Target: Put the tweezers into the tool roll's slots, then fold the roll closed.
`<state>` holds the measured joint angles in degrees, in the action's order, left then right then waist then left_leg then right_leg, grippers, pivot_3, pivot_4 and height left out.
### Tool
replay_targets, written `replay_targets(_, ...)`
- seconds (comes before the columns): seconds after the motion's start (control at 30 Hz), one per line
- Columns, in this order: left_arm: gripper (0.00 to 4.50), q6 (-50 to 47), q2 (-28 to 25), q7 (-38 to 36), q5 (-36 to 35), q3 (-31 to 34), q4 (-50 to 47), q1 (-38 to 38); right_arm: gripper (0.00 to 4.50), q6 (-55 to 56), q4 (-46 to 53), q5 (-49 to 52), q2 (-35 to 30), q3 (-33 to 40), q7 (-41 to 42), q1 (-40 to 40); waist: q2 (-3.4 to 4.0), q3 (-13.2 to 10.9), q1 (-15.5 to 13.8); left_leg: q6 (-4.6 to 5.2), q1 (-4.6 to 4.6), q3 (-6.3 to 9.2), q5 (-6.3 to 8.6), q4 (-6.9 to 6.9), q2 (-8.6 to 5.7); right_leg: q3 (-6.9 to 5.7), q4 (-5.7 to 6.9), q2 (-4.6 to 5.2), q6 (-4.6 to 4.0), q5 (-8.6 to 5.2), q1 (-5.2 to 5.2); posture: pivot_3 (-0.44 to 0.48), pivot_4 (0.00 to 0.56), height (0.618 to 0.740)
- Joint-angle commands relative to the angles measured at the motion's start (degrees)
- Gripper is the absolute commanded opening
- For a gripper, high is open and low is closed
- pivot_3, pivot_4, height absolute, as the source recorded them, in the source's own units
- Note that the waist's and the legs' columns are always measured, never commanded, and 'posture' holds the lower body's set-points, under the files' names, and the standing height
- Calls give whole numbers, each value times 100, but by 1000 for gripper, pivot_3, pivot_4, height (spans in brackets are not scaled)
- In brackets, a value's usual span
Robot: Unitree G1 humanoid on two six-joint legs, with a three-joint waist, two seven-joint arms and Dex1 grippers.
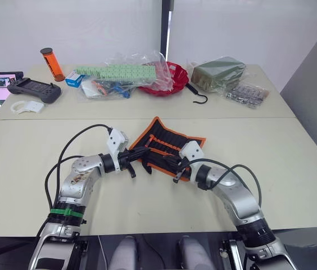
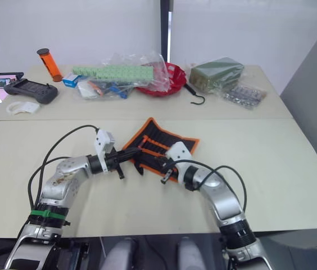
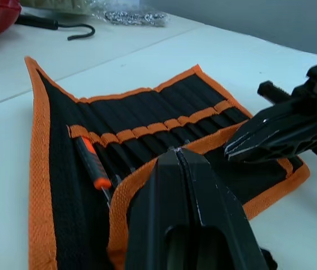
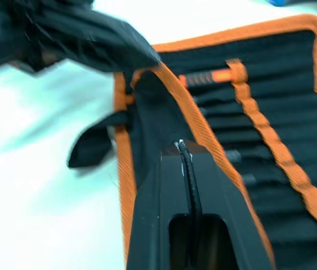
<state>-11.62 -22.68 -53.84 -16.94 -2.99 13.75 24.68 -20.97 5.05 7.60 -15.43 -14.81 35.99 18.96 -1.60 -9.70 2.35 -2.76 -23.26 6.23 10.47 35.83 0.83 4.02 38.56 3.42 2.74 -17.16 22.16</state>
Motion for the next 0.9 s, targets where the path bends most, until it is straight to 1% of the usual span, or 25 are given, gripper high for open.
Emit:
replay_targets(0.03,37,548,57,173,445,-185,421,211,0,200,-213,-184,137,-141,-97,134,0,0,-13,0,1,0,0,0,0,0,0,0,0,0,0,0,150,740)
replay_targets(0.1,37,733,141,340,657,-265,741,351,0,288,-402,-282,213,-181,-159,179,0,0,-37,0,-2,0,0,0,-1,-1,-1,0,0,0,0,0,150,740)
replay_targets(0.27,37,1082,336,435,1014,-501,1322,604,0,429,-807,-520,308,-156,-424,210,0,0,-52,0,2,0,0,3,-2,0,-1,0,0,0,-3,0,150,740)
replay_targets(0.47,37,1104,454,537,1264,-651,1677,607,0,487,-788,-588,206,114,-765,-84,1,3,-111,0,10,0,0,5,-3,0,-1,2,0,0,-15,0,150,740)
replay_targets(0.63,37,969,418,625,1283,-656,1790,527,0,506,-660,-751,-2,279,-1116,-315,5,22,-144,0,19,0,0,6,-5,0,-8,3,1,0,-30,0,150,740)
replay_targets(0.7,37,977,390,665,1288,-631,1862,528,0,512,-619,-753,-72,386,-1192,-383,8,24,-134,0,38,0,0,2,-4,0,-15,3,2,-1,-50,0,150,740)
replay_targets(0.8,37,969,379,698,1230,-560,1885,547,0,519,-585,-729,-146,452,-1173,-428,11,26,-128,0,87,0,0,-16,-1,-3,-40,1,24,-14,-102,0,150,740)
replay_targets(0.9,37,930,386,668,1124,-491,1817,541,0,532,-522,-678,-167,441,-1100,-452,12,26,-127,0,95,0,0,-18,-1,-2,-48,1,38,-22,-112,0,150,740)
